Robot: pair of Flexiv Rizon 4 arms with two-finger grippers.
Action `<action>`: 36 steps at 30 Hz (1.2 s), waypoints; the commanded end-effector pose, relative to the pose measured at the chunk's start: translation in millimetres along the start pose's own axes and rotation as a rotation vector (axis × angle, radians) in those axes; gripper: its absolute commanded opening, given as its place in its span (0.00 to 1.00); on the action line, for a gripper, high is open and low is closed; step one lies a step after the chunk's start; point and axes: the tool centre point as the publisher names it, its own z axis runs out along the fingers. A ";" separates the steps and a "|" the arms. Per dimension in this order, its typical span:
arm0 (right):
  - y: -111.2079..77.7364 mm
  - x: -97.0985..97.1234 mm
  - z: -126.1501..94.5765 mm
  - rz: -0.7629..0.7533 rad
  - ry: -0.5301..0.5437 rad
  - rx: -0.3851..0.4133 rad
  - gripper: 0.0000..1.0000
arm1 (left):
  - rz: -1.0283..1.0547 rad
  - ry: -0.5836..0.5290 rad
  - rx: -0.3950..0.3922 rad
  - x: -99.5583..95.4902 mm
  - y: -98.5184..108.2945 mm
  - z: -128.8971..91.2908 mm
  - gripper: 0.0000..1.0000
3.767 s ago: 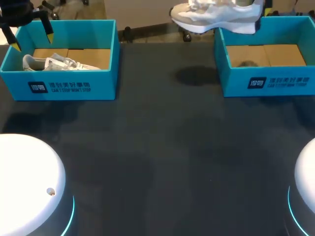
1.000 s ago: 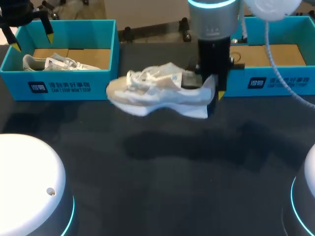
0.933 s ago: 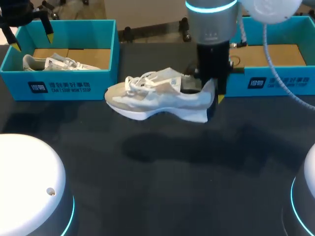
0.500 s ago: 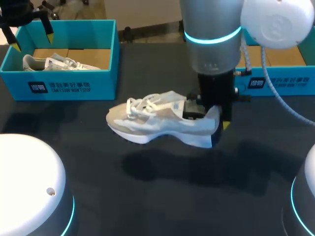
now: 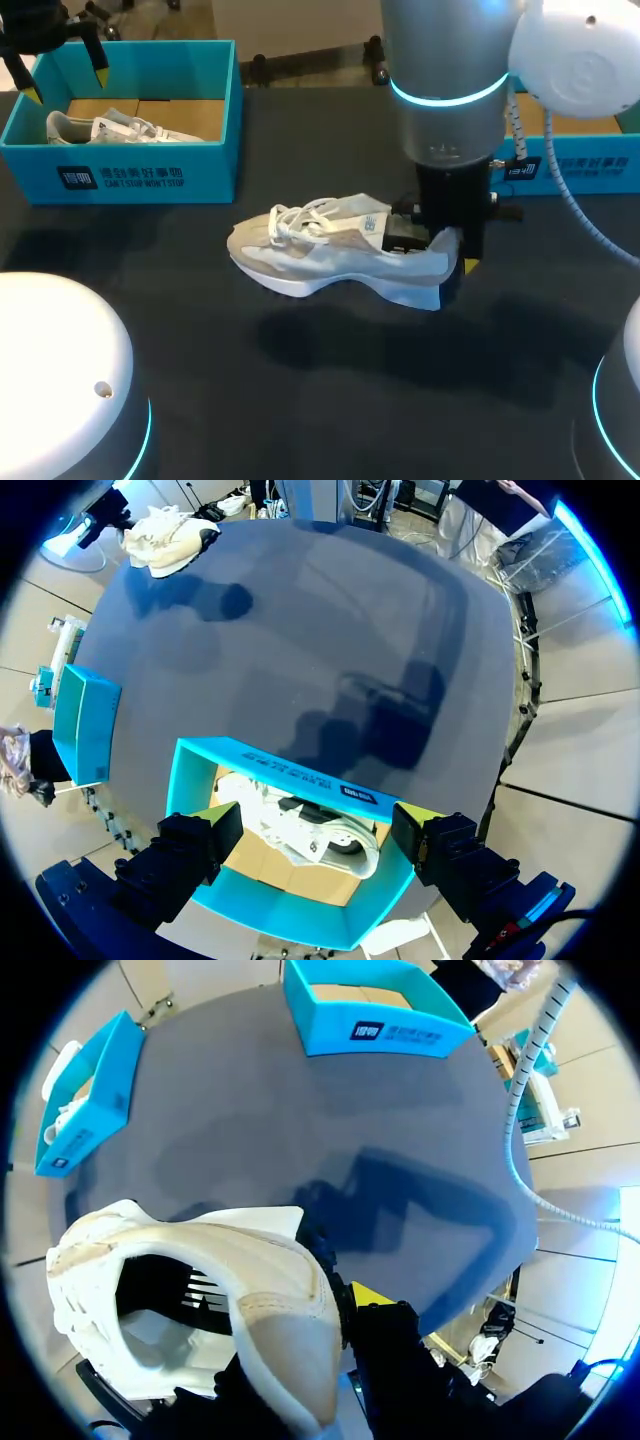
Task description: Take the shoe out of the shoebox, open the shoe tongue, remove and reinsert the insole, then place the shoe into the shoebox
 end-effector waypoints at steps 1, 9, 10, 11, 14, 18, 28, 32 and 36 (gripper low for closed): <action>-1.7 2.0 -0.9 0.007 -0.001 -0.002 0.00 | 0.000 0.001 -0.004 0.8 -1.3 -0.1 1.00; 10.1 8.1 15.8 -0.049 0.034 -0.034 0.00 | 0.000 0.001 -0.004 0.8 -1.3 -0.1 1.00; 12.4 7.7 18.5 -0.048 0.027 -0.036 0.00 | 0.000 0.001 -0.004 0.8 -1.3 -0.1 1.00; 16.2 9.2 23.8 -0.083 0.026 -0.057 0.00 | 0.000 0.001 -0.004 0.8 -1.3 -0.1 1.00; 22.3 13.9 35.9 -0.104 0.023 -0.064 0.00 | 0.000 0.001 -0.004 0.8 -1.3 -0.1 1.00; 31.3 16.8 53.0 -0.111 0.053 -0.035 0.00 | 0.000 0.001 -0.004 0.8 -1.3 -0.1 1.00; 47.1 31.5 99.8 -0.187 0.000 -0.048 0.00 | 0.000 0.001 -0.004 0.8 -1.3 -0.1 1.00; 51.1 36.5 119.9 -0.199 -0.012 -0.028 0.00 | 0.000 0.001 -0.004 0.8 -1.3 -0.1 1.00; 55.3 44.0 133.4 -0.214 -0.016 -0.013 0.00 | 0.000 0.001 -0.004 0.8 -1.3 -0.1 1.00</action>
